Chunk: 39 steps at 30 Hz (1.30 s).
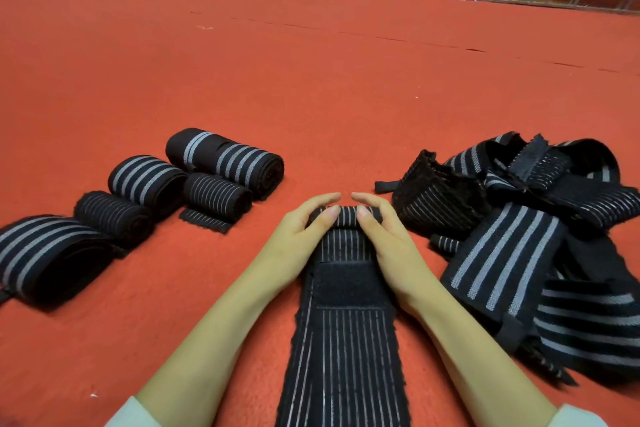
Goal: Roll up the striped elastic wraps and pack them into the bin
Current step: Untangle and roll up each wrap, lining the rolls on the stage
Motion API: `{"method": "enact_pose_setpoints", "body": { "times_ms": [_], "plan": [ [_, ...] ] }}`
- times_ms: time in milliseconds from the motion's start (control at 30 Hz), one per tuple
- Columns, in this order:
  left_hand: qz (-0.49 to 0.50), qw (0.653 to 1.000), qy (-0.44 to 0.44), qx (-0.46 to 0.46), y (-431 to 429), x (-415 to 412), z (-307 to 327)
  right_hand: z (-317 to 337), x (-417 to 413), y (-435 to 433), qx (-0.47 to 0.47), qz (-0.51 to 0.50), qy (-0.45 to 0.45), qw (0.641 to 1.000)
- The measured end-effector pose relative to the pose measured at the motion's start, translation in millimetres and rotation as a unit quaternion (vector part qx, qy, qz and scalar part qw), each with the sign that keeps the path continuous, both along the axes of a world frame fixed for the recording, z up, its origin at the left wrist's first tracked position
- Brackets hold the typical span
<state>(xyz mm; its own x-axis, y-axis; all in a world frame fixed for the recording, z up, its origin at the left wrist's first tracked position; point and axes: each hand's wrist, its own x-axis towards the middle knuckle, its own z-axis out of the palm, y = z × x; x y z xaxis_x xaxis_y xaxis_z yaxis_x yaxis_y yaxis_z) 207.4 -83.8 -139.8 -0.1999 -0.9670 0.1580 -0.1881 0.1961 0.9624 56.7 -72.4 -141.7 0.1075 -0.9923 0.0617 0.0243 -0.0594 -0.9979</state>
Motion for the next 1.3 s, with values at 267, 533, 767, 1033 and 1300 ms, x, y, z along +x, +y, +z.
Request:
{"method": "enact_pose_setpoints", "body": {
  "times_ms": [267, 533, 767, 1033, 1300],
  "plan": [
    [0.019, 0.996, 0.085, -0.007, 3.6, 2.6, 8.0, 0.7, -0.9, -3.0, 0.021, -0.003, -0.097, 0.995],
    [0.045, 0.995, 0.059, -0.06, 1.6, 4.7, 6.9, 2.5, 0.4, -1.3, -0.01, -0.014, -0.072, 0.997],
    [0.011, 0.994, 0.092, 0.058, 2.4, 2.5, 6.2, -0.6, -0.3, -3.5, -0.026, -0.035, -0.05, 0.998],
    [-0.039, 0.978, 0.047, 0.197, 6.0, -2.8, 4.8, -4.1, -6.8, -4.8, -0.049, -0.066, -0.043, 0.996],
    [-0.106, 0.965, 0.135, 0.198, 3.7, 5.1, 4.2, -1.3, -8.1, -6.2, -0.034, -0.042, -0.053, 0.997]
  ]
}}
